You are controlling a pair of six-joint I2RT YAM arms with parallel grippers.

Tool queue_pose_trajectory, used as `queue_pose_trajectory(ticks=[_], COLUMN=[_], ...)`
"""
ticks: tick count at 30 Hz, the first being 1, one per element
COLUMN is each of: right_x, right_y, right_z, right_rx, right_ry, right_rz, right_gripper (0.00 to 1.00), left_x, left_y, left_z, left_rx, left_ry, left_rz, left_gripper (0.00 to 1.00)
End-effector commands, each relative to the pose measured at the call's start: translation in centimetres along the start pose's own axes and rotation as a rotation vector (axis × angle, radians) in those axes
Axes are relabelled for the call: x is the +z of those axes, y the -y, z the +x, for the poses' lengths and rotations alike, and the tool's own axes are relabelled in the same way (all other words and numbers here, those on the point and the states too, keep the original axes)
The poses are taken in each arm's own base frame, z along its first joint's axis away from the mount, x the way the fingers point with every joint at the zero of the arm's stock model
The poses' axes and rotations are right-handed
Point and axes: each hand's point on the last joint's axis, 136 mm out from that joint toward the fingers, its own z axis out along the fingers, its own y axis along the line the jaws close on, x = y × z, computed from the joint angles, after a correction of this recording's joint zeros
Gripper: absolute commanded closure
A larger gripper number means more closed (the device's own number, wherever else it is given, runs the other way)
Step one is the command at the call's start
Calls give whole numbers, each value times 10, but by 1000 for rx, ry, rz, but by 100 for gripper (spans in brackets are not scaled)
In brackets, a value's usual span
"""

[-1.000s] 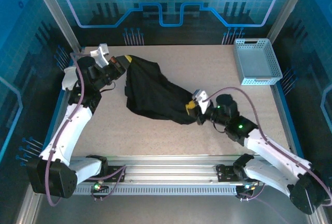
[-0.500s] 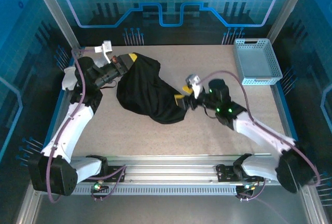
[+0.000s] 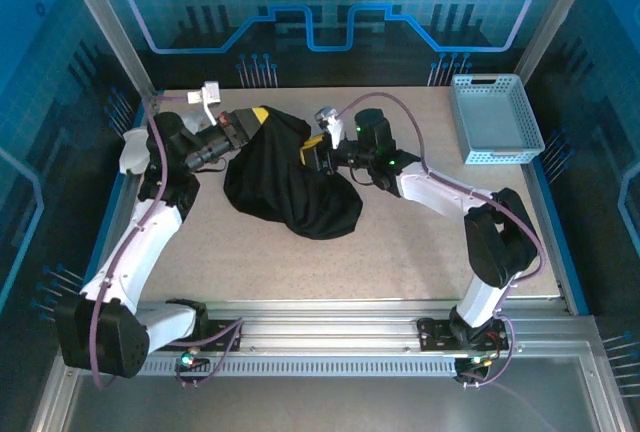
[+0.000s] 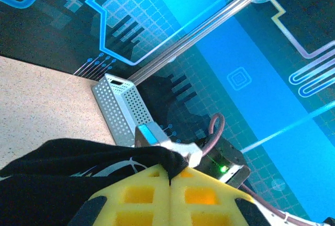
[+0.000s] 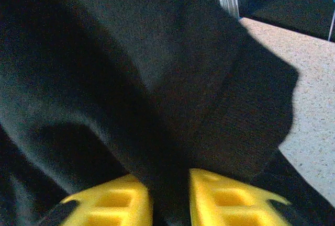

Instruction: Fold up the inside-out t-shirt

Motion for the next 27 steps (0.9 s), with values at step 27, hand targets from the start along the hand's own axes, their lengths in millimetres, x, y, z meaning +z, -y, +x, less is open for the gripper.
queue_pose_trajectory(ticks=[27], right_x=[-114], right_y=[-85], right_z=[-83], right_rx=[-79], right_ry=[91], right_rz=[19], right_gripper=[100], left_x=[3], left_y=[-106], left_z=[12], left_rx=[188], left_ry=[-41], left_rz=[-560], left_gripper=[69])
